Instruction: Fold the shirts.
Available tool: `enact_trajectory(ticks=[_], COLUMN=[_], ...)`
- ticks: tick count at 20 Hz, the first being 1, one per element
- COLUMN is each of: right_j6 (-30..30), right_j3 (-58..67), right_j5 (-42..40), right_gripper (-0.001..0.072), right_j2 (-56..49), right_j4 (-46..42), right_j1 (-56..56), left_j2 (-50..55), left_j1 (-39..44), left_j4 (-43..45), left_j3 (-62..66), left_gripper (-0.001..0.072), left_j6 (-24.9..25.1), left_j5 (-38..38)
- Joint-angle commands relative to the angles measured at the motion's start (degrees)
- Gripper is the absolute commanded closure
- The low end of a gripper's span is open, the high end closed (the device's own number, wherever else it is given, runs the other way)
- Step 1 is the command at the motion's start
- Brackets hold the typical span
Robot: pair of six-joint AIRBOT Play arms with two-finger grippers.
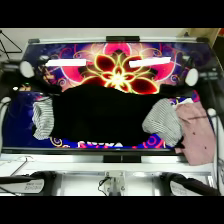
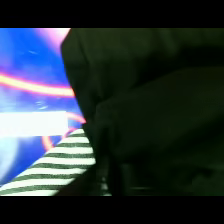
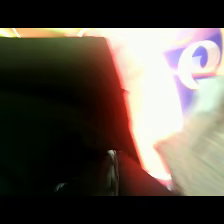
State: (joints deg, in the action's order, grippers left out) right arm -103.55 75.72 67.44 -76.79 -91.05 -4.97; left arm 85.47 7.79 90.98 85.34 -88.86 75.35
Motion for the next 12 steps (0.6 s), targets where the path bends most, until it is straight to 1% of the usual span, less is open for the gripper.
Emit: enact_trajectory(ticks=[1, 2, 3, 4, 6, 7, 9, 11, 12], right_j6=[2.97, 6.93, 9.14, 10.97, 13.68, 13.97, 14.19, 15.74, 16.59], right_j3=[-0.39, 0.66, 2.43, 4.61, 8.59, 9.88, 10.38, 10.32, 10.05], right_j5=[-6.47, -5.29, -2.97, -0.46, 3.02, 3.80, 4.20, 6.23, 8.09], right_gripper=[0.0076, 0.0049, 0.0049, 0.0049, 0.0049, 0.0050, 0.0050, 0.0050, 0.0051], right_j2=[-6.73, -6.29, -5.46, -4.00, 0.00, 2.38, 7.76, 11.34, 12.04], right_j4=[6.47, 5.25, 1.88, -2.80, -8.68, -10.12, -7.50, 1.44, 7.54], right_j1=[1.16, 1.18, 1.11, 0.85, 0.85, 0.81, 0.81, 0.81, 0.79], left_j2=[6.91, 6.71, 5.86, 4.61, 0.68, -1.40, -5.44, -8.00, -8.68], left_j1=[-0.02, -0.09, -0.35, -0.74, -1.53, -1.62, -1.51, -0.70, 0.31], left_j4=[-2.08, -1.77, -1.14, -0.09, -0.02, -0.17, -4.28, -11.61, -14.45], left_j3=[-0.39, -0.35, 0.02, 0.57, 1.07, 1.07, 0.83, -0.52, -1.95], left_gripper=[0.0072, 0.0019, 0.0019, 0.0025, 0.0034, 0.0034, 0.0036, 0.0037, 0.0038], left_j6=[-2.49, -1.51, 0.52, 1.14, 0.81, 0.42, -0.39, -0.37, -0.37], left_j5=[0.48, 2.34, 4.35, 5.84, 6.78, 6.78, 6.78, 6.75, 6.69])
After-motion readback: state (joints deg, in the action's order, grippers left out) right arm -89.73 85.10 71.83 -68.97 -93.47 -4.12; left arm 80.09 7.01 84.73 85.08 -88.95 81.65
